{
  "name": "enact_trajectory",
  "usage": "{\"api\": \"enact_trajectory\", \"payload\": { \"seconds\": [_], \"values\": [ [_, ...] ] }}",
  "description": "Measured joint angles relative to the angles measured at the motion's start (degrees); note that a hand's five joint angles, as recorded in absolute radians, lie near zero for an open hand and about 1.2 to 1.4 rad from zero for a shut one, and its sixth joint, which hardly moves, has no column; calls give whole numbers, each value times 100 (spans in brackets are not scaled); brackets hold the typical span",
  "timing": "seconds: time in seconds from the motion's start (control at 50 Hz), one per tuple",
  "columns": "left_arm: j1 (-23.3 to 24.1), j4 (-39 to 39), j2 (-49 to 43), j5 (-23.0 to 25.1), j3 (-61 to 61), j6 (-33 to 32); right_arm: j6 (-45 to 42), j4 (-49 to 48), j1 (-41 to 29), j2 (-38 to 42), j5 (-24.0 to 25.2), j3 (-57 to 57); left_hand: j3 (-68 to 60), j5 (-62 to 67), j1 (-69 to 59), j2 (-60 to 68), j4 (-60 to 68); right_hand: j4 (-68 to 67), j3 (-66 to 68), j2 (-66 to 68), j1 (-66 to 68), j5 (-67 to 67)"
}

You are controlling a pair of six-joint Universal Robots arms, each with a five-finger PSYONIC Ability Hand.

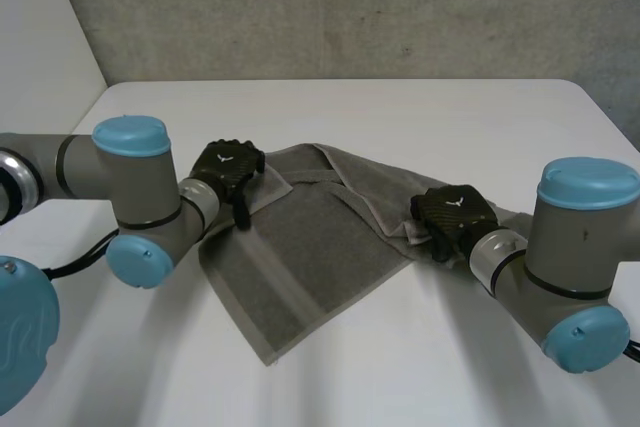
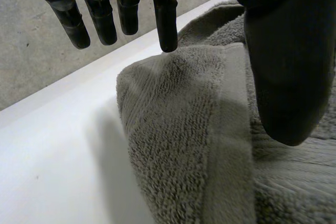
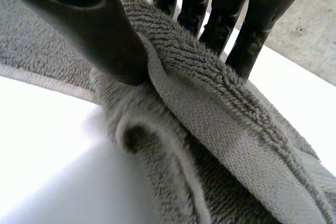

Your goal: Fold the towel.

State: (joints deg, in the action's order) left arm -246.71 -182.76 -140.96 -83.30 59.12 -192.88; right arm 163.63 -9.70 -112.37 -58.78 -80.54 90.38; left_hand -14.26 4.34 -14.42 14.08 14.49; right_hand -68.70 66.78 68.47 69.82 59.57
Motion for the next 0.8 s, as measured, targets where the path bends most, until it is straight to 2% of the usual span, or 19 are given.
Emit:
{"api": "enact_trajectory", "payload": {
  "seconds": [0.16, 0.54, 0.64, 0.66, 0.68, 0.72, 0.8],
  "values": [
    [-7, 1, -338, -38, -384, -147, 25, 7, 14, -188, 14, 52, -322, 385, -302, 352, 275, 0, 0, 0, 33, 0],
    [-125, -124, -427, -672, -621, -853, 6, 43, 28, -338, 0, -2, -901, 937, -932, 911, 854, 0, 0, 0, 34, 0],
    [-158, -139, -417, -696, -631, -874, 3, 48, 103, -351, -1, -22, -1936, 1872, -1916, 1962, 1866, 0, 0, 0, 33, 0],
    [-161, -154, -417, -695, -630, -873, 2, 50, 116, -357, -3, -23, -2667, 2632, -2711, 2808, 2666, 0, 0, 0, 33, 0],
    [-162, -166, -418, -694, -630, -872, 2, 50, 120, -361, -3, -23, -2963, 2924, -2902, 3009, 2965, 0, 0, 0, 33, 0],
    [-169, -220, -417, -692, -629, -866, -1, 53, 138, -382, -7, -26, -4514, 4450, -4502, 4628, 4540, 0, 0, 0, 33, 0],
    [-192, -300, -388, -686, -617, -843, -2, 59, 156, -446, -11, -39, -5982, 5844, -5690, 6024, 6042, 0, 0, 0, 34, 0]
  ]
}}
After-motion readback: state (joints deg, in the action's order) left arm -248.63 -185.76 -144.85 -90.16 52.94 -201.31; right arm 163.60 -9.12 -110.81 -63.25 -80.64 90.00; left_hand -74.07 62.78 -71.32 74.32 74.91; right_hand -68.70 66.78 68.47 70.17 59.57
